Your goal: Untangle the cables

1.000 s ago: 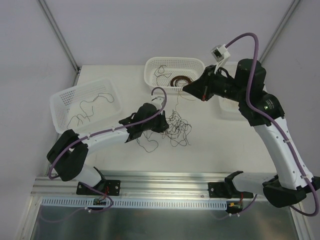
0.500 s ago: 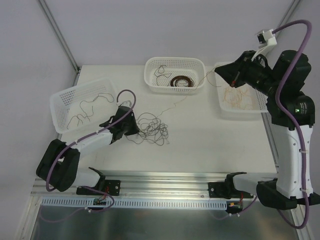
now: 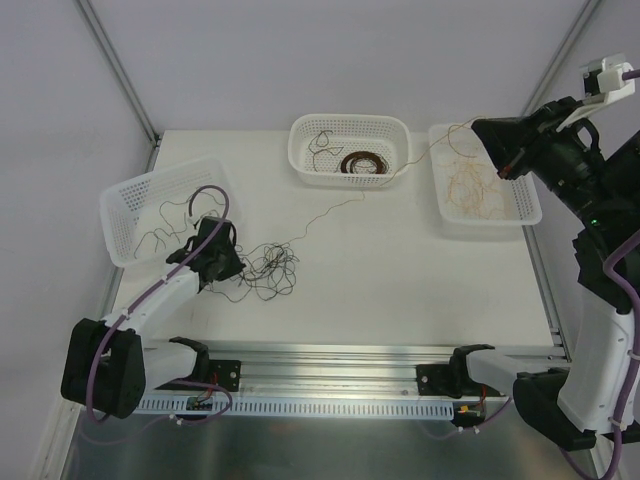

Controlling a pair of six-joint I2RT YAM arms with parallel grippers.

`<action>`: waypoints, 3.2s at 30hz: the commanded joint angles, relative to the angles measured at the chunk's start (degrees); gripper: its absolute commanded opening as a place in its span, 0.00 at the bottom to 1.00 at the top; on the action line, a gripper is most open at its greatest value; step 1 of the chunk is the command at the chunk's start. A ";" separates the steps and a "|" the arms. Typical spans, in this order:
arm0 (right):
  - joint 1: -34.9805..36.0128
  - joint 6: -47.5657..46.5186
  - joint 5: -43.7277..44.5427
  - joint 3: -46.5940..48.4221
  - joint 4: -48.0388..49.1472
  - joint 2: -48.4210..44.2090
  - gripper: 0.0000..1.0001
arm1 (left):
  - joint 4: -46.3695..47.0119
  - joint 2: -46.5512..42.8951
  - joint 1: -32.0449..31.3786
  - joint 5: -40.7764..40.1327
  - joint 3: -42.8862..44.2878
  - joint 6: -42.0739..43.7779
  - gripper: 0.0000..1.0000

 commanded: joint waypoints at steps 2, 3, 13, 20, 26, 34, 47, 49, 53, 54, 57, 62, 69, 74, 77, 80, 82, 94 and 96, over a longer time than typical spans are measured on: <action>-0.31 -3.31 6.90 4.04 -0.41 0.01 0.01 | -5.27 0.27 1.64 -2.60 0.30 1.46 0.00; -0.31 -3.48 9.88 3.70 -0.67 -0.34 0.01 | -5.63 0.62 1.82 -2.95 0.30 1.55 0.00; -0.31 -7.16 27.79 1.75 -4.36 -1.40 0.01 | -9.58 0.01 4.80 -2.51 1.36 2.34 0.00; 0.91 -12.62 35.14 1.68 -3.58 -2.54 0.01 | -15.29 -5.00 8.58 -5.75 5.04 8.03 0.00; 1.80 -11.66 30.57 -7.62 -2.09 -4.64 0.01 | -21.28 -8.69 9.55 -14.21 14.36 17.71 0.00; 1.88 -10.69 25.99 -12.83 0.64 -4.57 0.01 | -17.33 -10.98 9.38 13.02 13.15 15.63 0.00; 1.80 -9.20 20.37 -10.29 4.86 1.32 0.01 | -6.52 -8.00 -3.54 24.56 3.73 6.92 0.09; 1.62 -8.76 18.18 -9.76 6.96 2.02 0.01 | -6.17 -7.82 -3.98 24.65 3.56 7.18 0.25; 1.53 -8.94 14.66 -11.51 16.16 3.35 0.01 | -6.16 -9.39 -3.98 22.46 3.91 9.19 0.58; 1.45 -8.59 14.22 -10.99 17.16 4.56 0.01 | -6.16 -9.75 -3.98 22.10 4.17 9.90 0.66; 0.74 -8.41 12.55 -7.14 20.49 7.46 0.01 | -6.16 -10.89 -3.98 21.75 4.96 12.36 0.89; -1.36 -8.76 12.02 1.83 23.58 12.22 0.01 | -6.08 -12.30 -3.98 20.70 5.31 16.14 0.99; -6.28 -12.52 12.88 9.84 30.94 16.00 0.01 | -5.90 -12.57 -3.90 20.08 5.14 19.83 0.99; -10.58 -15.79 17.20 6.78 36.40 18.11 0.01 | -5.81 -10.02 -3.90 20.60 5.14 20.45 0.99; -12.44 -15.79 17.47 5.37 38.08 20.57 0.01 | -5.72 -8.53 -3.90 21.13 5.22 20.19 0.99; -13.06 -14.74 17.64 2.82 40.53 22.85 0.01 | -5.81 -7.30 -3.90 21.40 5.23 20.19 0.99; -13.14 -14.12 18.17 1.24 41.94 24.25 0.01 | -5.72 -6.76 -3.90 21.48 5.40 20.19 0.99; -16.66 -9.55 17.82 9.93 42.48 31.29 0.01 | -5.28 -1.49 -3.81 21.83 7.95 20.19 0.99; -17.89 -9.11 17.82 9.93 42.48 32.26 0.01 | -4.94 -0.44 -3.90 21.66 8.39 20.19 0.99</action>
